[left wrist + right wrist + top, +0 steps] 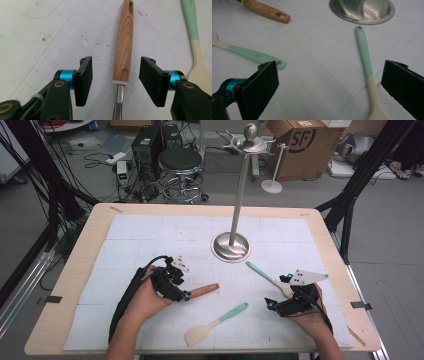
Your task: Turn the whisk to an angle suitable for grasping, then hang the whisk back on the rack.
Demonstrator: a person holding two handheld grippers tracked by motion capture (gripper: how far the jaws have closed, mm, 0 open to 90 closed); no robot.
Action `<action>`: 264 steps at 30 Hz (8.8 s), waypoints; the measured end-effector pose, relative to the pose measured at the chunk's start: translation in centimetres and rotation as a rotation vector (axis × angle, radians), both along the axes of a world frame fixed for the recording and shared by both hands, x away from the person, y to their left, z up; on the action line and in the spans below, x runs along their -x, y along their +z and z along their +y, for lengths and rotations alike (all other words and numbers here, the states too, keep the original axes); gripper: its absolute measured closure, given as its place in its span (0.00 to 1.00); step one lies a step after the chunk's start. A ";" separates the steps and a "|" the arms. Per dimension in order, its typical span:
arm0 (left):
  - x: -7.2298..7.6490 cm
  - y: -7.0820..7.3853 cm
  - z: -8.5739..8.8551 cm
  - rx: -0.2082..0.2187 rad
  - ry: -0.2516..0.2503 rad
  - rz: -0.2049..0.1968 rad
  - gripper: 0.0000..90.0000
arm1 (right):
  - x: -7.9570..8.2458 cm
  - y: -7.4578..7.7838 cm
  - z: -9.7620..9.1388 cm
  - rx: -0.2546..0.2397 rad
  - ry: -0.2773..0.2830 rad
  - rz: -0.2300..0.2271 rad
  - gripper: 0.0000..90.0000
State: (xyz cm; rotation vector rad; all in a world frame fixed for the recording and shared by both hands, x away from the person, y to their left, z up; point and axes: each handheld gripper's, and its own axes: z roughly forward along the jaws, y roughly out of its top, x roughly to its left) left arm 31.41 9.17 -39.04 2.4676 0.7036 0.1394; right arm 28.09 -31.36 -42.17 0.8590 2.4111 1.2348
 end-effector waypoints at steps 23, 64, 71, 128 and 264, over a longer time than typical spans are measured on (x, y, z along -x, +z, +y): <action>-1.5 -1.4 -1.9 -0.140 -0.020 0.069 0.44 | 0.1 0.0 -0.2 -0.011 -0.004 0.005 0.00; -1.1 -1.9 -3.5 -0.286 -0.114 0.066 0.78 | 0.0 0.1 0.1 -0.011 0.013 0.003 0.00; -0.9 0.1 -1.9 -0.094 -0.073 0.003 0.78 | 0.0 0.0 0.0 -0.013 0.010 0.006 0.00; -2.6 16.0 -2.6 0.426 -0.136 -0.228 0.79 | -0.1 0.1 0.1 -0.024 0.018 -0.003 0.00; -5.2 13.3 -0.8 0.549 -0.068 -0.183 0.14 | -0.1 -0.1 0.1 -0.020 0.024 0.003 0.00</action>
